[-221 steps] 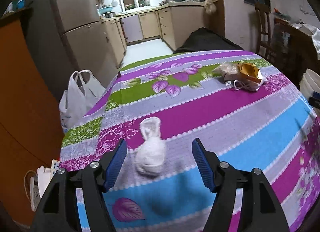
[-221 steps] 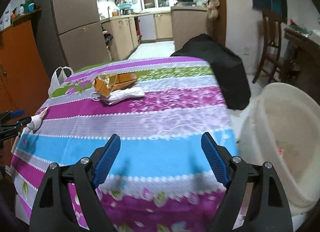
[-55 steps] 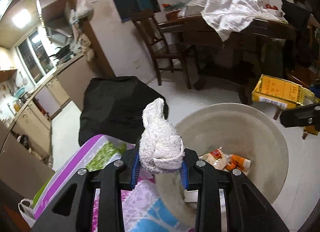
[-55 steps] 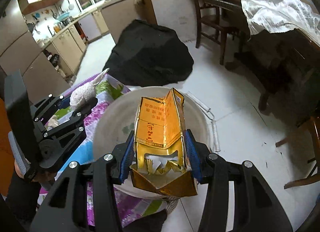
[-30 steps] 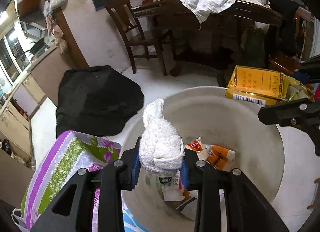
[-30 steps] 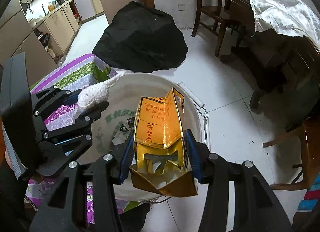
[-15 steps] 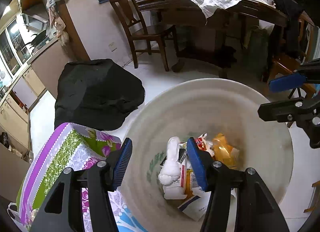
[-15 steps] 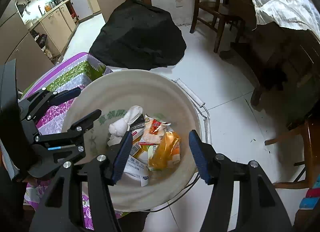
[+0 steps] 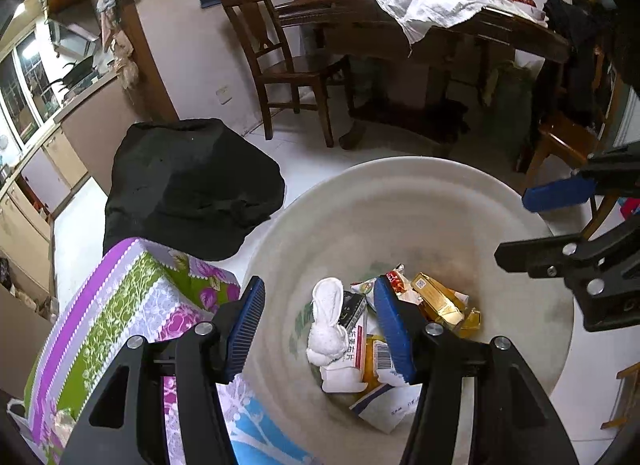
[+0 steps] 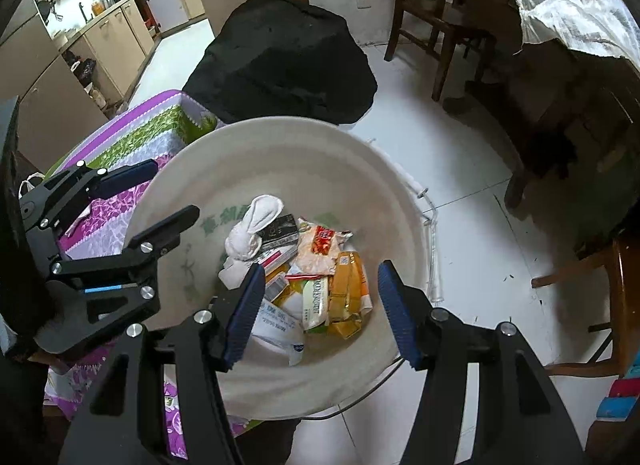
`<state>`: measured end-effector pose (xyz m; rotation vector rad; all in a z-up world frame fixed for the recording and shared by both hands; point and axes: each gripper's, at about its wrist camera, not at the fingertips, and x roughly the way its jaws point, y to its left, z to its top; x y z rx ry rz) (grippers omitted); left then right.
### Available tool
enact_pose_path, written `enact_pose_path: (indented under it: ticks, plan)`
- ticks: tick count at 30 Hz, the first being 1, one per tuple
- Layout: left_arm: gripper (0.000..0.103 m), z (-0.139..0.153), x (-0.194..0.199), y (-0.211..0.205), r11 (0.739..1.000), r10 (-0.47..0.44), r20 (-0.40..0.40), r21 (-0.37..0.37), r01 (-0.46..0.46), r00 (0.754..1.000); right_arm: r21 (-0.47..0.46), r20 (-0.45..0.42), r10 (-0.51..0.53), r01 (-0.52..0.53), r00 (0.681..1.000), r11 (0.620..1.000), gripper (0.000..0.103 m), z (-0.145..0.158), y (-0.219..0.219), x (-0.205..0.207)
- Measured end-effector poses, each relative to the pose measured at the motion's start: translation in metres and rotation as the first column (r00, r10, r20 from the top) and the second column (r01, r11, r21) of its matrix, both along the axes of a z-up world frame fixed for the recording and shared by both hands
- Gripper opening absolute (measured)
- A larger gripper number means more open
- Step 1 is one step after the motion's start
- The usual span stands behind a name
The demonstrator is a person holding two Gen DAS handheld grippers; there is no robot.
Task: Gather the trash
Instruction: 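Move both open tools back over the table, then grasp the white rolled bag with the right tool while the left tool grasps the clear snack bag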
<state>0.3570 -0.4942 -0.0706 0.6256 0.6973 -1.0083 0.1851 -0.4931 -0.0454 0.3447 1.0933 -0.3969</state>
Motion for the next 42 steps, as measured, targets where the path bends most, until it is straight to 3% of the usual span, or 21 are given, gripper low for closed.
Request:
enact_pose_path:
  ticks: [5,10,16,21,26,29,33,35,38,42]
  plan:
    - [0.058,0.002,0.007,0.034,0.999,0.032,-0.012,-0.018,-0.032,0.999,-0.037,0.014,0.005,-0.005,1.000,0.999,0.056,0.000,0.017,0.002]
    - [0.058,0.000,0.031,0.105,0.992,0.122,-0.012,-0.035,-0.122,0.992,-0.110,0.124,0.051,-0.037,0.991,0.993,0.060,0.010,0.054,0.007]
    - [0.063,-0.009,0.081,0.215,0.965,0.260,0.022,-0.031,-0.260,0.965,-0.070,0.357,0.198,-0.186,0.913,0.980,0.077,0.010,0.122,0.024]
    - [0.063,-0.009,0.137,0.305,0.926,0.377,0.037,-0.036,-0.375,0.926,-0.086,0.383,0.359,-0.354,0.851,0.931,0.083,-0.013,0.174,0.060]
    - [0.063,-0.011,0.195,0.382,0.853,0.510,-0.079,-0.084,-0.515,0.857,-0.150,0.316,0.549,-0.530,0.774,0.834,0.083,-0.034,0.222,0.117]
    - [0.063,-0.017,0.210,0.392,0.824,0.530,-0.184,-0.119,-0.554,0.828,-0.200,0.283,0.639,-0.608,0.715,0.768,0.083,-0.041,0.246,0.153]
    - [0.070,-0.028,0.210,0.367,0.827,0.511,-0.236,-0.126,-0.547,0.827,-0.238,0.233,0.752,-0.713,0.617,0.659,0.083,-0.050,0.274,0.201]
    - [0.072,-0.032,0.212,0.353,0.823,0.536,-0.210,-0.084,-0.561,0.818,-0.251,0.187,0.805,-0.765,0.563,0.593,0.083,-0.058,0.284,0.217]
    - [0.068,-0.040,0.224,0.345,0.825,0.543,-0.206,-0.051,-0.564,0.814,-0.269,0.119,0.852,-0.809,0.511,0.523,0.075,-0.070,0.289,0.233]
    - [0.058,-0.043,0.236,0.353,0.833,0.522,-0.230,-0.069,-0.549,0.821,-0.238,0.084,0.878,-0.846,0.471,0.477,0.069,-0.080,0.285,0.248]
